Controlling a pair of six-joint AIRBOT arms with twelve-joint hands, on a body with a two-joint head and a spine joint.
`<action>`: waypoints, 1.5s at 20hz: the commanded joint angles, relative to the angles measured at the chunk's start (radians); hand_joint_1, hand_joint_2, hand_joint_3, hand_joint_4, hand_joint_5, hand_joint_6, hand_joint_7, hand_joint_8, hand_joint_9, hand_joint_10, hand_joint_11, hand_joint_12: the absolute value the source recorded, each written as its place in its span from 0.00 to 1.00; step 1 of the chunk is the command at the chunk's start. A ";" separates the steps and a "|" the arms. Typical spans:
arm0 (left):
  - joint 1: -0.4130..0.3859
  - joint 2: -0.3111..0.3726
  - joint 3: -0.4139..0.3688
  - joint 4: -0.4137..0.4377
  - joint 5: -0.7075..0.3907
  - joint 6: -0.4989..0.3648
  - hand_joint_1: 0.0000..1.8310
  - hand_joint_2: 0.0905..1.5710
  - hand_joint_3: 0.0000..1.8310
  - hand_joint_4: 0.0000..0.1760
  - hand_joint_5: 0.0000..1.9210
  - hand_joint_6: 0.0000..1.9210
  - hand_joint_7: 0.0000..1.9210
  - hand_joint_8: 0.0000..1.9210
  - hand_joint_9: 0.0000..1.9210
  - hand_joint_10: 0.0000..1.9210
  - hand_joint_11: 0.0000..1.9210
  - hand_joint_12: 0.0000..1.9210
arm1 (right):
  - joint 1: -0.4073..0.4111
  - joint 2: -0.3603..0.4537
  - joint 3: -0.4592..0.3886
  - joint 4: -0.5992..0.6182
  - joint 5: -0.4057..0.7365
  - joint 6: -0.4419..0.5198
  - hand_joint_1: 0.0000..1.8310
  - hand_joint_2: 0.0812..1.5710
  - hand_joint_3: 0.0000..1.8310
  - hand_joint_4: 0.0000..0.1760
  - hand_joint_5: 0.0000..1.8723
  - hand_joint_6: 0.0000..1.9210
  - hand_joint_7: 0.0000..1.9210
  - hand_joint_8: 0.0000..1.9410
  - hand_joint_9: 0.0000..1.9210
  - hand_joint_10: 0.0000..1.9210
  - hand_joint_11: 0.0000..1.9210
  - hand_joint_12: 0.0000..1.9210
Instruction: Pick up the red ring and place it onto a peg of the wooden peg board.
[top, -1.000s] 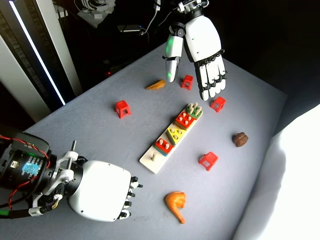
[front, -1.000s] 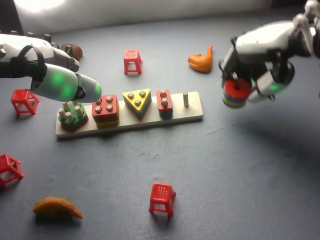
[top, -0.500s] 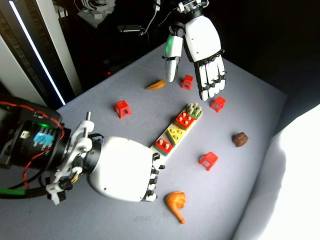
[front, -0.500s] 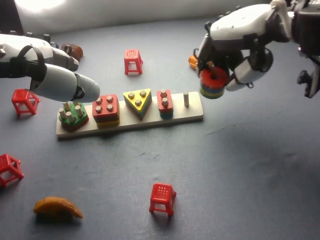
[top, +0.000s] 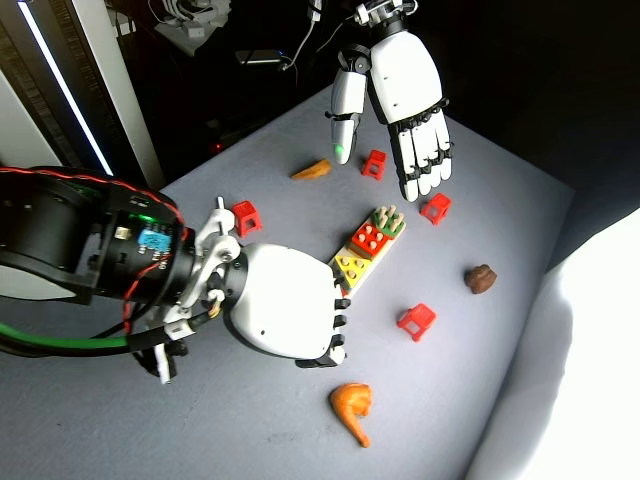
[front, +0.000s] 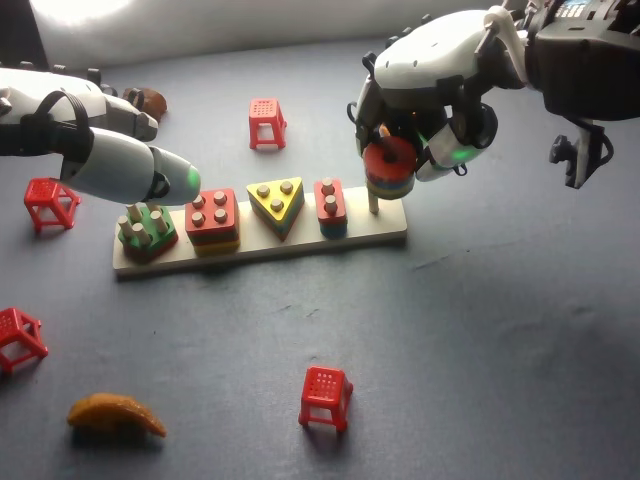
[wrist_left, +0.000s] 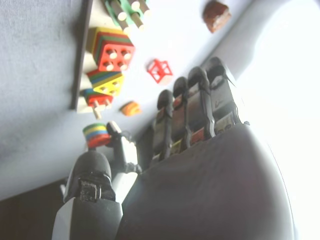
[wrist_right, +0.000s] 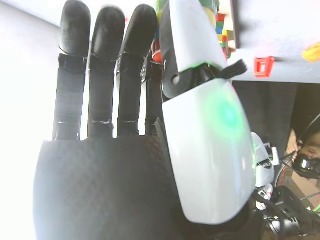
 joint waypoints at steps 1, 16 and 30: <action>-0.010 -0.002 0.002 0.049 -0.036 0.004 0.00 0.77 0.00 0.00 0.08 0.00 0.07 0.00 0.05 0.00 0.00 0.09 | 0.002 0.003 0.005 -0.002 0.105 0.000 0.75 0.70 0.00 0.00 0.50 0.55 0.49 0.47 0.45 0.66 0.36 0.68; -0.009 -0.005 0.002 0.049 -0.036 0.004 0.00 0.78 0.00 0.00 0.09 0.00 0.08 0.00 0.07 0.00 0.00 0.12 | -0.029 -0.030 0.016 -0.010 0.150 0.000 0.75 0.70 0.00 0.00 0.49 0.55 0.49 0.48 0.45 0.67 0.36 0.68; -0.009 -0.005 0.002 0.049 -0.036 0.004 0.00 0.78 0.00 0.00 0.08 0.00 0.07 0.00 0.06 0.00 0.00 0.08 | -0.030 -0.072 0.064 -0.036 0.174 0.000 0.75 0.70 0.00 0.00 0.49 0.55 0.49 0.49 0.45 0.66 0.35 0.68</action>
